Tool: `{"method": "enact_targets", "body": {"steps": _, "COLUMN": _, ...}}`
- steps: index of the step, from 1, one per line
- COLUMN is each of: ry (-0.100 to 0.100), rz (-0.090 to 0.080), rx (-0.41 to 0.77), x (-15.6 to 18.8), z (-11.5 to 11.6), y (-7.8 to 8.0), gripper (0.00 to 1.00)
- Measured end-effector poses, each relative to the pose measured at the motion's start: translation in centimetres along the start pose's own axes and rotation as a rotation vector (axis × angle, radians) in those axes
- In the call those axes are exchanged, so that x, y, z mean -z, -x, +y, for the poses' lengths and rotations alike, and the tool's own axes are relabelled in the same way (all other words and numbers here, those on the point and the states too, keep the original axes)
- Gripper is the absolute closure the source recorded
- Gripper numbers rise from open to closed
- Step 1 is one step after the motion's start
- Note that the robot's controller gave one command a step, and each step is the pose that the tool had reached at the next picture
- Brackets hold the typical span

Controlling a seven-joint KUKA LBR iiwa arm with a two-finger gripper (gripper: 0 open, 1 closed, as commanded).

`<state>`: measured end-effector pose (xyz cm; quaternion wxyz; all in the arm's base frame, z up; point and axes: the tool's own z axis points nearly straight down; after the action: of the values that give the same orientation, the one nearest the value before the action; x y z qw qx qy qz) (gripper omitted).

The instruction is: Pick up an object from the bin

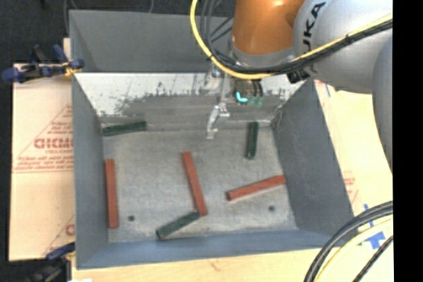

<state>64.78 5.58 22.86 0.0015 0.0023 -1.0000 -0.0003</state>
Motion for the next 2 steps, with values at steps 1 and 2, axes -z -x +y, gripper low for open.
{"method": "enact_targets", "body": {"steps": 1, "ry": 0.001, "rz": -0.008, "rx": -0.001, "x": 0.5, "z": 0.0, "y": 0.1, "gripper": 0.00}}
{"method": "enact_targets", "body": {"steps": 2, "ry": 0.001, "rz": -0.010, "rx": -0.019, "x": -7.8, "z": 1.1, "y": -2.8, "gripper": 0.00}}
